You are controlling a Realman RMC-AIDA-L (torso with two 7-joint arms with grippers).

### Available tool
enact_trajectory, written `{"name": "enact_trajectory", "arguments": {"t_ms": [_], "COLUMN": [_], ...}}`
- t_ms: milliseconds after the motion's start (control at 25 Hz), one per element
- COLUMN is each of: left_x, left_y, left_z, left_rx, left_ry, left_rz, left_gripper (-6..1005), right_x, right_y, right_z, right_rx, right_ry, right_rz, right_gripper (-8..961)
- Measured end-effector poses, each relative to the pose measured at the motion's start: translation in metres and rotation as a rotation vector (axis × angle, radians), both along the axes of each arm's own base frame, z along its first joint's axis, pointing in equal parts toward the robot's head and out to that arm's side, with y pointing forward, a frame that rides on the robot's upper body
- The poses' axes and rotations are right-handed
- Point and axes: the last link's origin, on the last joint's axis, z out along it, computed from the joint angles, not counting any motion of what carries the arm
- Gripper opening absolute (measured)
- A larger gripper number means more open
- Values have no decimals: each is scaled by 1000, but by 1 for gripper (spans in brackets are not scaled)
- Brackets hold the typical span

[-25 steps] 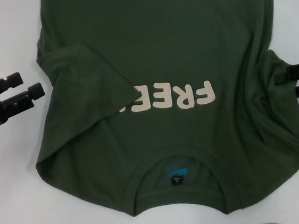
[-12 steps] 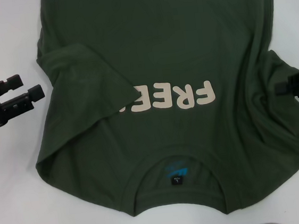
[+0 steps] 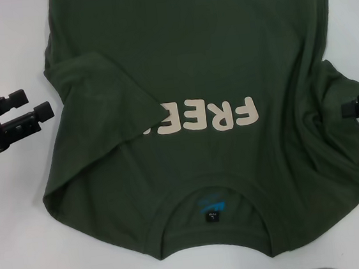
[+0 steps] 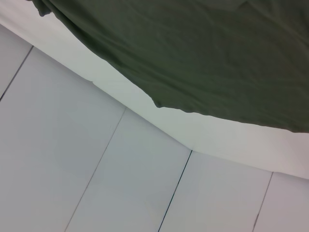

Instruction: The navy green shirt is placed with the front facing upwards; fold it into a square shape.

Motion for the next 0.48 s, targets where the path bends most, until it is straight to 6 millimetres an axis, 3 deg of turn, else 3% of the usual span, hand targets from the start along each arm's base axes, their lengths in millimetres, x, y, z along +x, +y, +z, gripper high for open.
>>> {"name": "enact_trajectory", "arguments": {"t_ms": [480], "left_x": [1], "left_y": [0], "left_z": [0], "left_rx": [-4], "left_ry": [-3], "left_rz": [-2], "left_gripper": [841], "right_x": [1], "right_y": [-1], "right_z": [4], "right_rx": [-1], "right_ry": [-2], "right_rz": [0], "right_gripper": [33]}}
